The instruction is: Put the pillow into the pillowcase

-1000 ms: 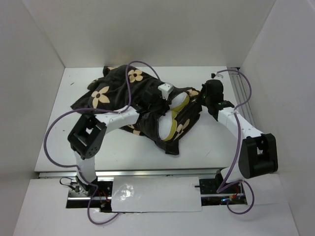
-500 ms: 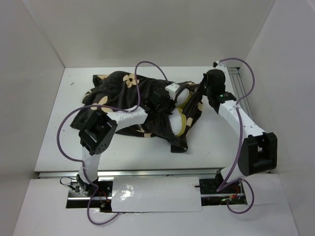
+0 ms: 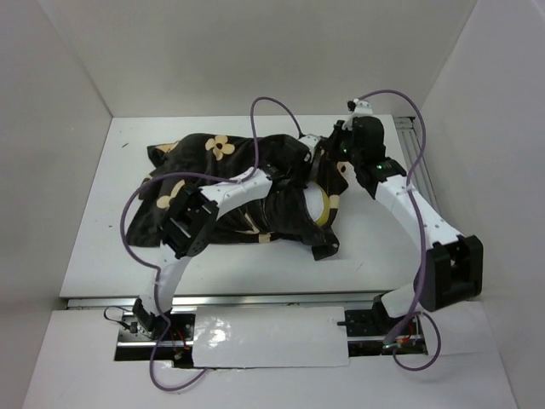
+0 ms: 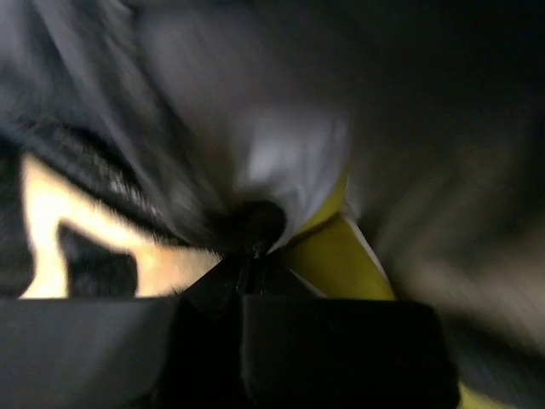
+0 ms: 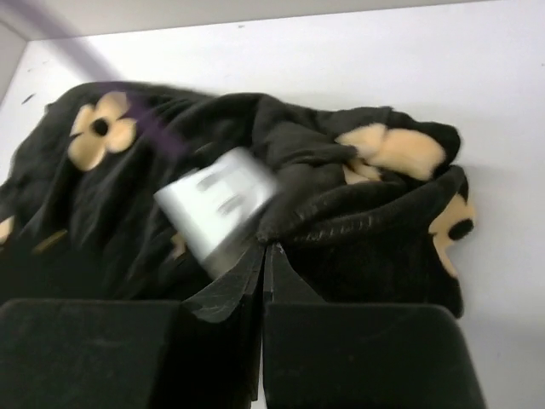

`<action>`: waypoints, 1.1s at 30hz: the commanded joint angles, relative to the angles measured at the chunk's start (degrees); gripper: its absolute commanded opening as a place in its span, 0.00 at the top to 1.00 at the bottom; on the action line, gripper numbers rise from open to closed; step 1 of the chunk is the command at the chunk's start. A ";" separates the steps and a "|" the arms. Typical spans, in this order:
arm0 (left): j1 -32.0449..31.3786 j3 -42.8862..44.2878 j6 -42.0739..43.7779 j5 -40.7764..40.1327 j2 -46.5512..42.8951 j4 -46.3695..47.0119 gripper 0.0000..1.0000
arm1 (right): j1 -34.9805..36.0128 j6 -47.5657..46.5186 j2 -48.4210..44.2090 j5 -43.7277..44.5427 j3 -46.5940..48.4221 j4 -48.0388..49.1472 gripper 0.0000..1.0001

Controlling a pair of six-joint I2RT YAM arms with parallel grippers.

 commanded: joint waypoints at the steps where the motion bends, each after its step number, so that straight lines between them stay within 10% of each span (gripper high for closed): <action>1: 0.31 4.55 -1.13 5.33 9.12 -20.11 1.00 | 3.01 -1.26 -10.79 -3.84 2.55 16.23 1.00; 7: 2.59 -4.89 -5.79 4.02 0.19 -15.38 0.95 | 3.63 -1.18 -11.42 10.62 6.07 5.03 1.00; 12: 4.00 -13.26 -6.41 1.56 -15.26 -13.18 0.51 | 1.79 0.15 -10.80 15.16 3.89 0.97 0.78; 14: 4.53 -15.54 -5.89 1.56 -18.80 -13.18 0.40 | 1.26 0.93 -12.45 15.16 2.12 2.20 0.53; 15: 4.53 -15.56 -5.88 2.08 -20.29 -13.79 0.02 | 0.74 0.94 -13.17 14.55 0.46 3.16 0.46; 22: 4.53 -20.74 -8.34 1.64 -30.75 -16.60 0.00 | 0.73 5.50 -18.44 13.84 -3.15 -7.45 0.27; 33: -8.03 -36.56 -13.95 -2.47 -42.98 -16.25 0.00 | 1.96 5.77 -23.37 -11.29 -28.10 -4.40 0.37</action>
